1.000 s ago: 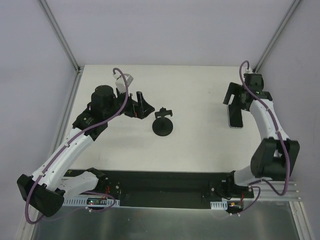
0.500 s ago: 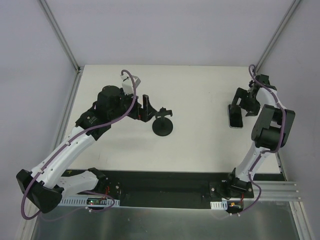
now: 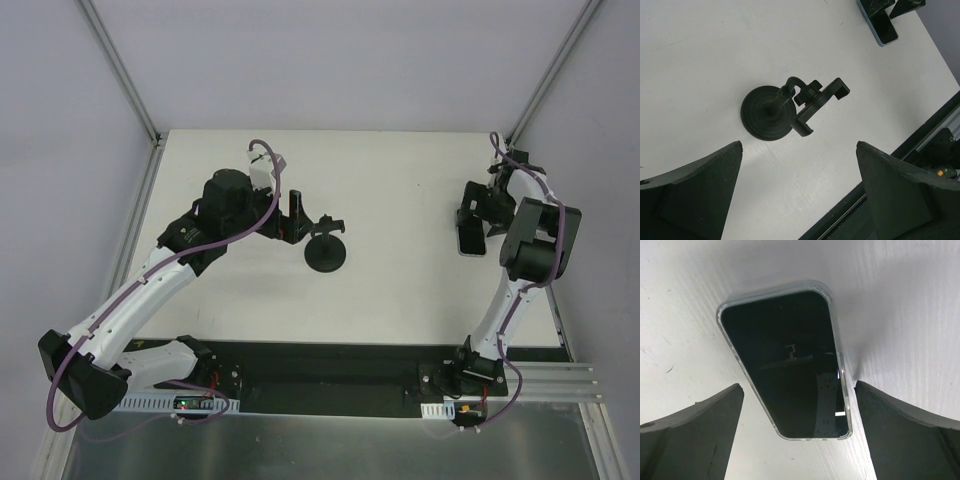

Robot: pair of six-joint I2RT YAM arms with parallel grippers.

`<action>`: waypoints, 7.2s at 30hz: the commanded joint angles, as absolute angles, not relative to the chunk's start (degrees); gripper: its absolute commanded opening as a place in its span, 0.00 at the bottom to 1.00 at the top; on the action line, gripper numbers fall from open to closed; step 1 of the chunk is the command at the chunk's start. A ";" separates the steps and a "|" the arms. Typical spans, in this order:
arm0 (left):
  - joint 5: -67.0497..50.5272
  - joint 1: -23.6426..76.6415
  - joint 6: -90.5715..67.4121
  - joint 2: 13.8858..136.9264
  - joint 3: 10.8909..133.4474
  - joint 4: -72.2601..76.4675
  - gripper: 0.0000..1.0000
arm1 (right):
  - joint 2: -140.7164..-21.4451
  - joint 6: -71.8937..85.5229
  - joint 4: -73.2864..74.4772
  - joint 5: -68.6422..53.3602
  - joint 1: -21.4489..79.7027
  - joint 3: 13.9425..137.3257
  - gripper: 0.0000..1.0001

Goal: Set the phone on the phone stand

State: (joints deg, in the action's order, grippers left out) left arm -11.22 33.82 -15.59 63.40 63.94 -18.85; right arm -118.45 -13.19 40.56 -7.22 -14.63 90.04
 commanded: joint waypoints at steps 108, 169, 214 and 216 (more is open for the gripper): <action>-31.55 21.44 -23.12 62.93 59.41 -5.71 0.96 | -132.27 -10.81 65.91 1.93 -4.04 109.15 0.97; -39.38 27.59 -32.61 70.03 72.31 -2.11 0.85 | -65.49 -2.99 24.43 -3.26 15.09 64.16 0.10; -34.45 48.16 -33.67 92.38 88.60 -2.02 0.00 | -49.48 6.68 28.47 3.18 43.59 63.46 0.68; -35.41 48.08 -32.96 90.54 87.81 -2.11 0.00 | -49.13 5.89 29.18 0.80 43.51 63.20 0.90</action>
State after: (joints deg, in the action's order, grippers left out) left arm -31.83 47.66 -34.30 93.65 86.59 -5.06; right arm -50.76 5.54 32.58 9.34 42.52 61.69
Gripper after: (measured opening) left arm 0.102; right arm 0.748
